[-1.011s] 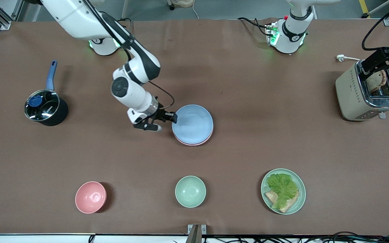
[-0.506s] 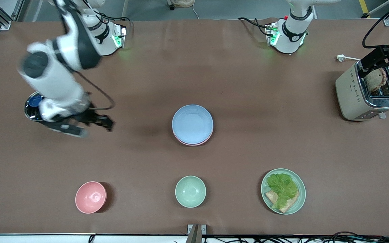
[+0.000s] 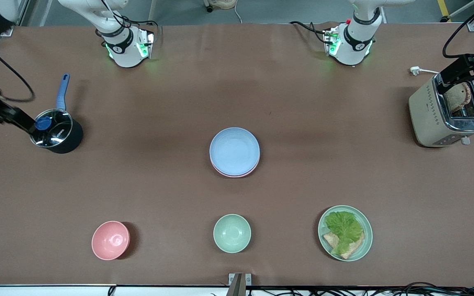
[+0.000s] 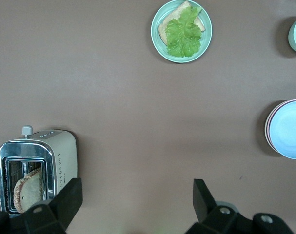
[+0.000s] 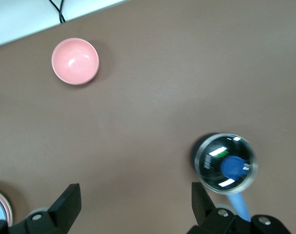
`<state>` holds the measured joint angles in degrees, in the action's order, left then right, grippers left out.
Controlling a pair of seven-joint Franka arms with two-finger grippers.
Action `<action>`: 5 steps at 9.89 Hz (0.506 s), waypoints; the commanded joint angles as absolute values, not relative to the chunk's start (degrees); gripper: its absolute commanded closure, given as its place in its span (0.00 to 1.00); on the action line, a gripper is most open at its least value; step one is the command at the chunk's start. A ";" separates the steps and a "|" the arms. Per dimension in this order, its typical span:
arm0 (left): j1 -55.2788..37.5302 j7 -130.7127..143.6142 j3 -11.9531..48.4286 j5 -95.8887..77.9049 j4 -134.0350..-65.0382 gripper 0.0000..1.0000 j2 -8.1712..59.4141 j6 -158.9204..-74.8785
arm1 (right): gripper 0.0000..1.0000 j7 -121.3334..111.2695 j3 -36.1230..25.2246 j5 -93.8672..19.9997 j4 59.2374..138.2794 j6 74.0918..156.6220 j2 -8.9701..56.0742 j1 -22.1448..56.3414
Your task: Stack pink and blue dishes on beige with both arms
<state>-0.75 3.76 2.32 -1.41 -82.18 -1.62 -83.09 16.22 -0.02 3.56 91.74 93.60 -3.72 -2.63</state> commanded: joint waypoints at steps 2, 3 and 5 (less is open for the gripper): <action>-0.44 3.78 2.99 0.00 -83.32 0.00 -1.49 -82.53 | 0.00 5.38 -2.81 -0.53 82.71 85.26 -0.97 -3.16; -0.44 3.78 2.99 0.00 -83.32 0.00 -1.49 -82.62 | 0.00 5.36 -2.64 -0.09 82.53 85.17 -0.62 -3.08; -0.44 3.78 2.99 0.00 -83.32 0.00 -1.49 -82.71 | 0.00 5.19 -2.55 -0.26 82.53 85.08 -0.62 -2.90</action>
